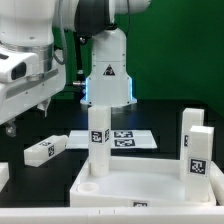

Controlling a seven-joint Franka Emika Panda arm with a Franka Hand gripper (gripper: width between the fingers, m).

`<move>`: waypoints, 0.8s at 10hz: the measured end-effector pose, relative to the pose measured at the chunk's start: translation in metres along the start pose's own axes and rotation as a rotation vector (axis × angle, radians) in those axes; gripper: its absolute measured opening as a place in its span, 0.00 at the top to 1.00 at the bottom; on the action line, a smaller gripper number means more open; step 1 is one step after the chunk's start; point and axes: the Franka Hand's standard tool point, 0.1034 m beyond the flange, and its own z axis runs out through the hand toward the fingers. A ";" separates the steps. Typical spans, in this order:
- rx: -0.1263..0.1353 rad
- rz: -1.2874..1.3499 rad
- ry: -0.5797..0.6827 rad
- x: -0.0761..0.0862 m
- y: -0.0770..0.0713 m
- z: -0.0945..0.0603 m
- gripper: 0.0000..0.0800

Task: Assemble desk

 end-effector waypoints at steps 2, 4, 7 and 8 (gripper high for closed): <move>0.000 0.000 0.000 0.000 0.000 0.000 0.19; 0.000 0.000 0.000 0.000 0.000 0.000 0.19; 0.003 0.178 -0.001 0.001 -0.001 0.001 0.19; 0.001 0.163 0.001 -0.003 -0.001 0.001 0.19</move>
Offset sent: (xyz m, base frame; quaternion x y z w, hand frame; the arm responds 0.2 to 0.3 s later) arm -0.0019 -0.0015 -0.0093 0.0497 -0.0249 0.5109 0.8579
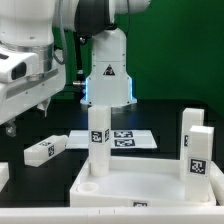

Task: Assemble desk

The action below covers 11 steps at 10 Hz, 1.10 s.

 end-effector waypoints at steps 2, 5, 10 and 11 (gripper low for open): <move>0.001 0.147 -0.001 0.002 0.001 0.001 0.19; 0.057 0.485 -0.016 0.013 -0.002 0.009 0.19; 0.102 0.844 0.009 0.017 0.003 0.007 0.19; 0.137 0.988 -0.012 0.024 0.020 -0.006 0.19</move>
Offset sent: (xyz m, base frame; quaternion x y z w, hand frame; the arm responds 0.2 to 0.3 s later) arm 0.0148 0.0177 -0.0016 0.0249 -0.0545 0.5000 0.8640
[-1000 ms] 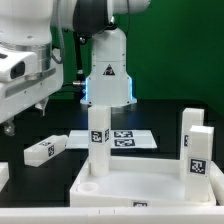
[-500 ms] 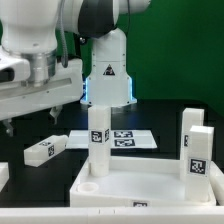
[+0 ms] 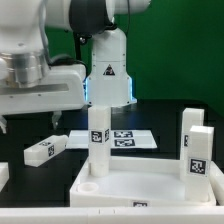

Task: Assemble desk

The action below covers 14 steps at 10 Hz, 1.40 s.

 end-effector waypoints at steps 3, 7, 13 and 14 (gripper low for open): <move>0.045 0.225 -0.047 0.012 0.000 0.004 0.19; 0.185 0.394 -0.184 0.004 -0.010 0.024 0.19; 0.339 0.384 -0.629 -0.021 -0.020 0.036 0.19; 0.363 0.383 -0.735 -0.021 -0.012 0.043 0.19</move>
Offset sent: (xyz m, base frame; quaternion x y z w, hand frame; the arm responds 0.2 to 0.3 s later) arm 0.0000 0.0000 0.0000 0.0000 0.0000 0.1938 0.9810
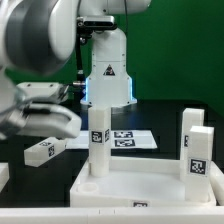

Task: Assemble desk

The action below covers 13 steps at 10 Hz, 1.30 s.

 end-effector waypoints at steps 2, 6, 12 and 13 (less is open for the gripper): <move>0.009 0.013 -0.041 0.016 0.011 -0.008 0.19; 0.001 0.018 -0.037 0.027 0.013 0.003 0.19; -0.004 0.020 -0.033 0.032 0.013 0.011 0.45; -0.004 0.020 -0.033 0.032 0.013 0.011 0.64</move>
Offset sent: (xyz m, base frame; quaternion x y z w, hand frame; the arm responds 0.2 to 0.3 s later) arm 0.0000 0.0000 0.0000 0.0000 0.0000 0.0000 1.0000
